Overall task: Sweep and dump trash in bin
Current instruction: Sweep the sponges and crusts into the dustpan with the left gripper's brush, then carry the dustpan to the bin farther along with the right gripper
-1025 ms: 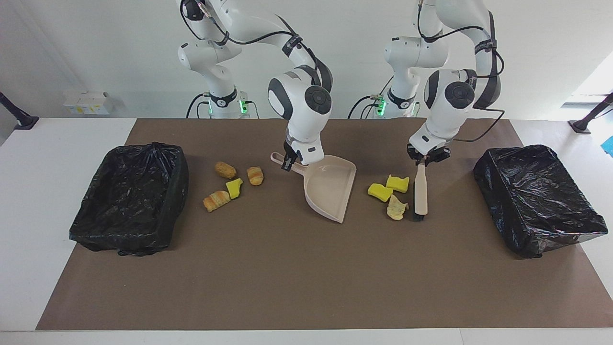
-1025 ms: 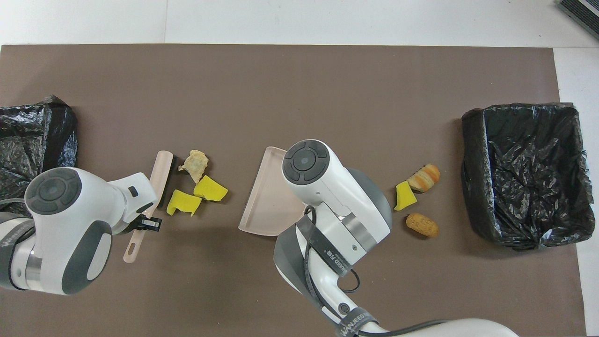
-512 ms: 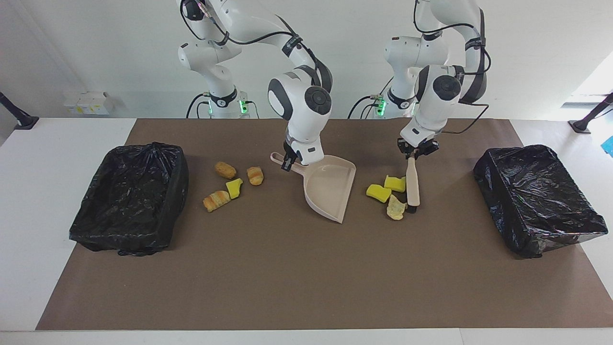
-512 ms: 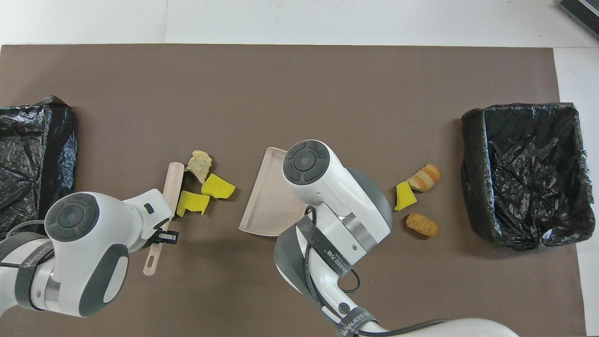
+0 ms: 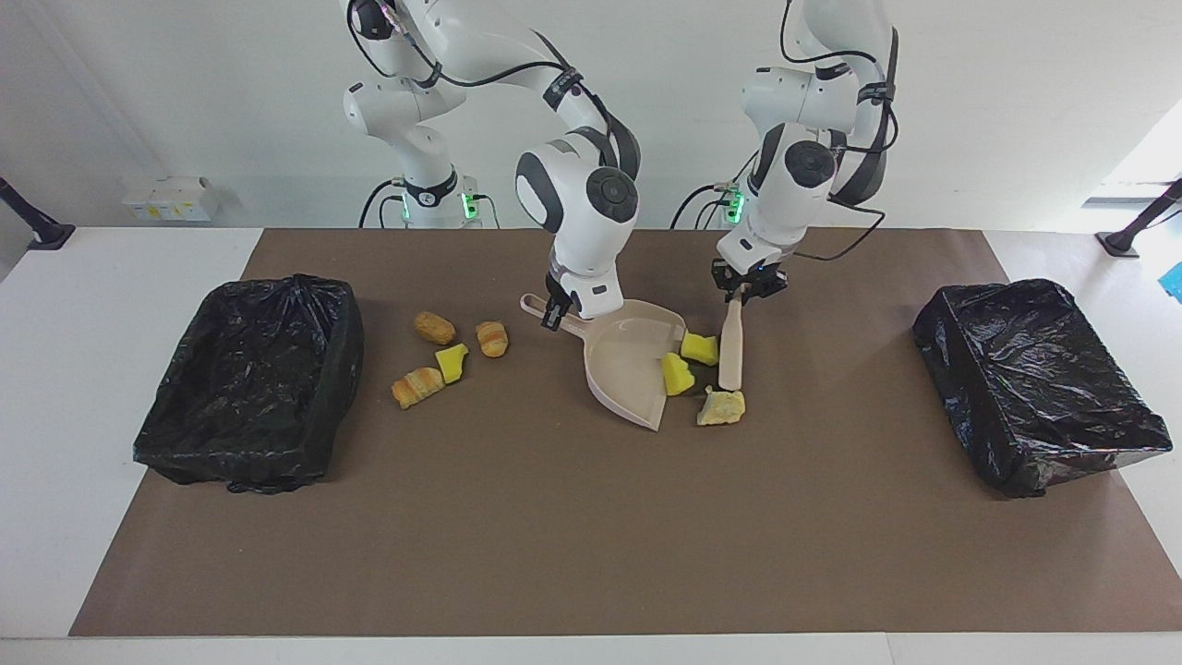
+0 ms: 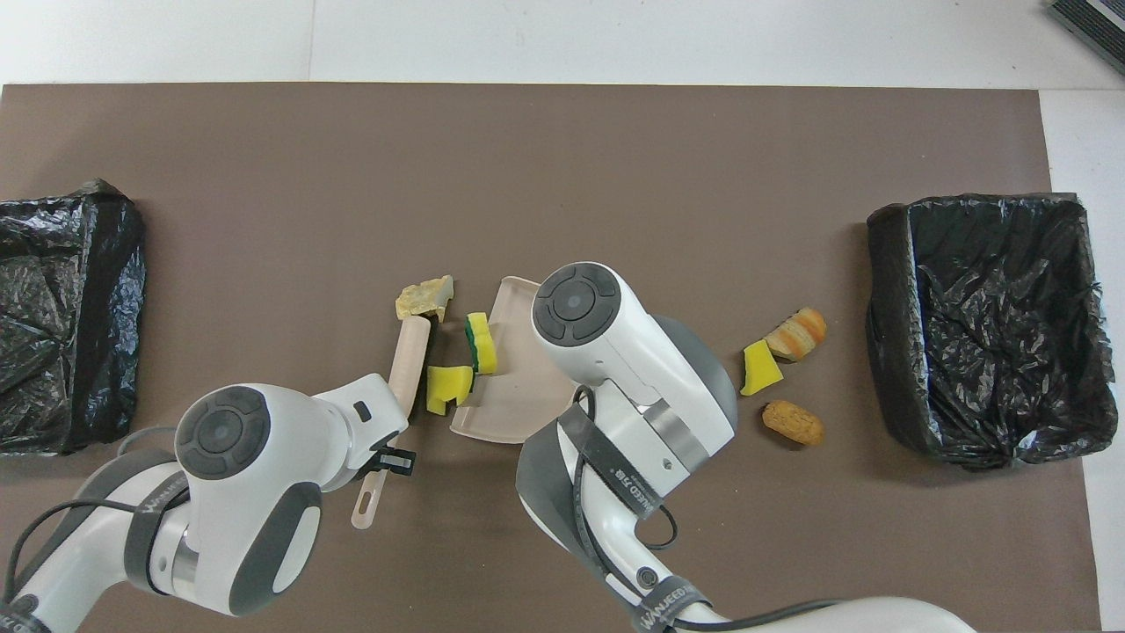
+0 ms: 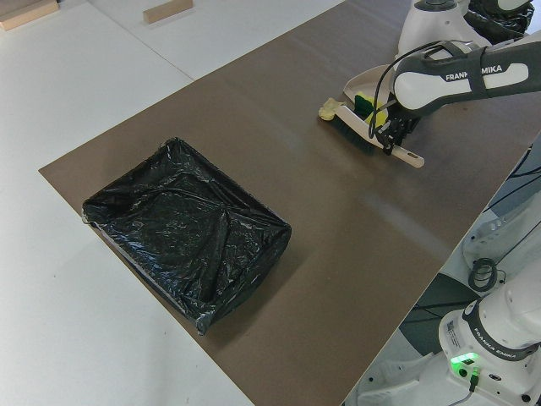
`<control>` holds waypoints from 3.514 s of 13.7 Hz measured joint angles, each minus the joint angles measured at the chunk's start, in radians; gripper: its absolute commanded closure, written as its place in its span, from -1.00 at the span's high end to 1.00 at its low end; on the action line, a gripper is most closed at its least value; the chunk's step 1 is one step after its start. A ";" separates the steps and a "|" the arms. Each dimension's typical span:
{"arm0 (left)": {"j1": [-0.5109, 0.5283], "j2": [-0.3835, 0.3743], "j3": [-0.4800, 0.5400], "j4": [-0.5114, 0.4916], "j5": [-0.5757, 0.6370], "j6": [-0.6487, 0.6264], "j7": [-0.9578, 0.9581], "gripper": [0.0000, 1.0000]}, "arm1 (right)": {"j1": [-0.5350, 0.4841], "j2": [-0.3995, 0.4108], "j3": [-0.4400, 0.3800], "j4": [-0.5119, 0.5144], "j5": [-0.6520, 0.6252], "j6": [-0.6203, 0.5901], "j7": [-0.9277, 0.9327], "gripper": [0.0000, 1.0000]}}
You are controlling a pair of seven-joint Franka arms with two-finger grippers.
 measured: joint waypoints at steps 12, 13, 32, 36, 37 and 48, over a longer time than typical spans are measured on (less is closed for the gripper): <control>-0.126 0.028 0.022 0.169 0.000 -0.065 -0.174 -1.00 | 0.000 -0.001 -0.002 -0.005 0.000 0.002 0.000 -1.00; -0.093 0.040 0.024 0.185 0.013 -0.065 -0.171 -1.00 | 0.000 -0.002 -0.002 -0.009 0.000 0.009 0.000 -1.00; -0.173 0.210 -0.001 0.265 0.058 -0.062 -0.085 -1.00 | -0.002 -0.014 -0.004 -0.054 0.000 0.061 0.000 -1.00; -0.137 0.216 0.023 0.281 0.058 -0.063 -0.084 -1.00 | -0.002 -0.016 -0.004 -0.054 0.000 0.062 0.000 -1.00; -0.110 0.219 0.025 0.283 0.059 -0.064 -0.084 -1.00 | -0.002 -0.016 -0.004 -0.054 0.000 0.062 0.000 -1.00; 0.078 0.213 0.035 0.343 0.135 -0.138 -0.078 -1.00 | -0.160 -0.163 -0.007 -0.048 0.004 0.068 -0.008 -1.00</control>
